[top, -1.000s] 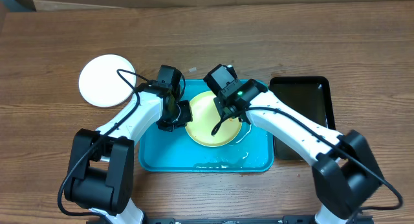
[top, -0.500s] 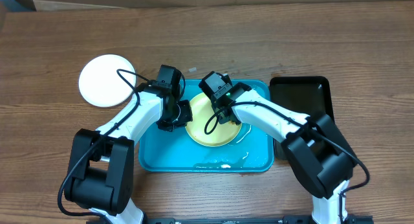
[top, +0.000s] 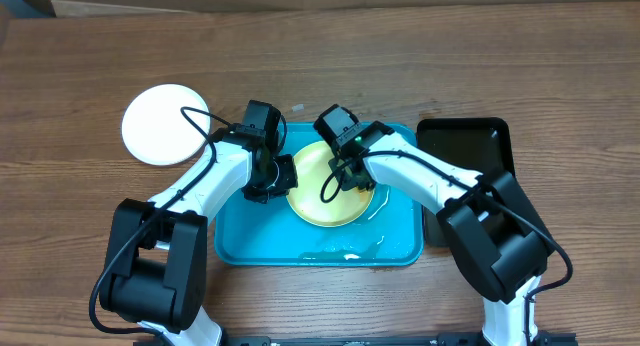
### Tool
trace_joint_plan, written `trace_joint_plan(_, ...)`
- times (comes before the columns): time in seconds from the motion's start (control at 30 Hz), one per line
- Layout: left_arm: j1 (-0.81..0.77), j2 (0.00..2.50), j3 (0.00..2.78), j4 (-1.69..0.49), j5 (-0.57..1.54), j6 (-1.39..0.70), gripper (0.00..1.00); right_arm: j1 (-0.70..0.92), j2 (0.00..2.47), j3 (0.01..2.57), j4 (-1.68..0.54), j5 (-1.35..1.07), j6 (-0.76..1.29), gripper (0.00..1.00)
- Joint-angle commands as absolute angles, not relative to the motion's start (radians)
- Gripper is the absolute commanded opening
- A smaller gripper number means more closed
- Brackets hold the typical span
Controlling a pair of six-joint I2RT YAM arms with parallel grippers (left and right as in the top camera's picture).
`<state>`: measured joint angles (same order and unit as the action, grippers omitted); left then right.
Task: Clean dirty plates on tray and stack at the side
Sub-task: 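Scrub the yellow plate with the sponge in the right gripper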
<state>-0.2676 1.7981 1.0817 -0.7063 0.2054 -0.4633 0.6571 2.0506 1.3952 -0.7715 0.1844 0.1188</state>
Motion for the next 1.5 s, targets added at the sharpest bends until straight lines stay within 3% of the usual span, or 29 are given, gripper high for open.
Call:
trace_joint_plan(0.0,-0.27,1.806,1.082,-0.702,0.199,-0.452,0.04,0.643,2.088,1.377,-0.788,0.071,0.1,0.04)
trace_joint_plan(0.47,-0.27,1.806,1.082,-0.703,0.173,-0.448,0.05,0.615,2.088,1.383,-0.78,0.07,0.097,0.04)
trace_joint_plan(0.7,-0.27,1.806,1.082,-0.703,0.172,-0.448,0.05,0.598,2.088,1.378,-0.764,-0.002,0.289,0.04)
trace_joint_plan(1.47,-0.27,1.806,1.082,-0.701,0.172,-0.448,0.06,0.628,2.089,1.332,-0.632,-0.461,0.318,0.04)
